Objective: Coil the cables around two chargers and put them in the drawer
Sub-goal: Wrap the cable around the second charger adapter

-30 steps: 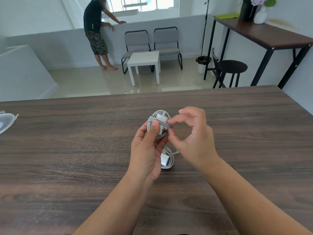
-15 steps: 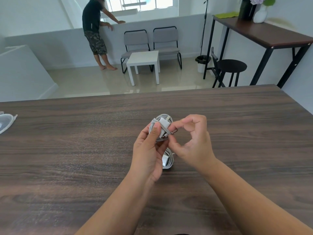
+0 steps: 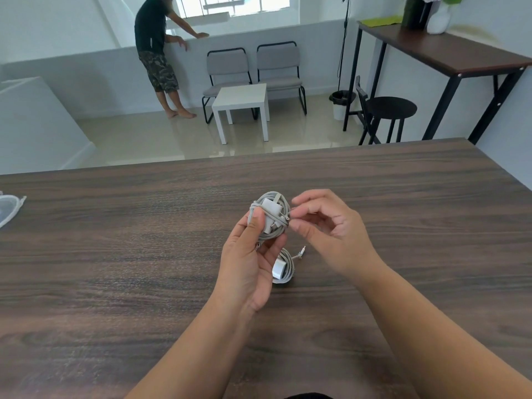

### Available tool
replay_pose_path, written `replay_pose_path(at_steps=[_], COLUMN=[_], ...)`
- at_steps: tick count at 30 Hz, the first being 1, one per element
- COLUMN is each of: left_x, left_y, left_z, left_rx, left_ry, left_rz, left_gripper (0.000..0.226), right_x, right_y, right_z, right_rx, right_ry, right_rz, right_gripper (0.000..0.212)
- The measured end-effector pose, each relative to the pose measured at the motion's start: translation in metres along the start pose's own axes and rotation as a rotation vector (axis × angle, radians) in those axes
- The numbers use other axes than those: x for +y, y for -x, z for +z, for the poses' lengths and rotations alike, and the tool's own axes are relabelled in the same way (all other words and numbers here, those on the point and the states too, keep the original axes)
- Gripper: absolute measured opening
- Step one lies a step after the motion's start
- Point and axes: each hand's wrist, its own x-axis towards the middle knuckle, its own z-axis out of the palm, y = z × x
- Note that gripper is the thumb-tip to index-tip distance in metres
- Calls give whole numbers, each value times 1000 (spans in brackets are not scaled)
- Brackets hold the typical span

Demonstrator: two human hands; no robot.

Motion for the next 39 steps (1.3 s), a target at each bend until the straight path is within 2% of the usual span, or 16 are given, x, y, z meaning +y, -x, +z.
replay_pose_path(at_steps=[5,9,14,20,24,28,32,37,39], left_x=[0,-1,2,1,1,2,3,9,10], left_y=[0,1,2,2,1,-1,-3,-7,-8], left_z=[-1,-2,-5,-4,-5,-6,-5,-7,-7], left_rx=[-5,-18,-21,-25,-20,-16,-53,-135,-140], left_ry=[-45,-83,-152,-194,-166,-150,-240,-326,-319], left_rz=[13,58,126,157,145,133,150,102,92], left_gripper=[58,61,58,50,49,46,36,33,32], right_x=[-6,-13,-27,-34,-28,-24,-19,-11,-9], right_y=[-3,-6,-16,-22,-14,-1,5,9,10], right_z=[-2,-1,-4,-4,0,3,2,0,1], right_rx=[6,-40,-78,-114,-60,-39,53,248,265], right_ry=[46,266,232,315,307,361,367,174,130], right_rz=[6,-20,244,299,244,80,-25,119,180], right_gripper=[9,10,10,9,7,18,23,21,15])
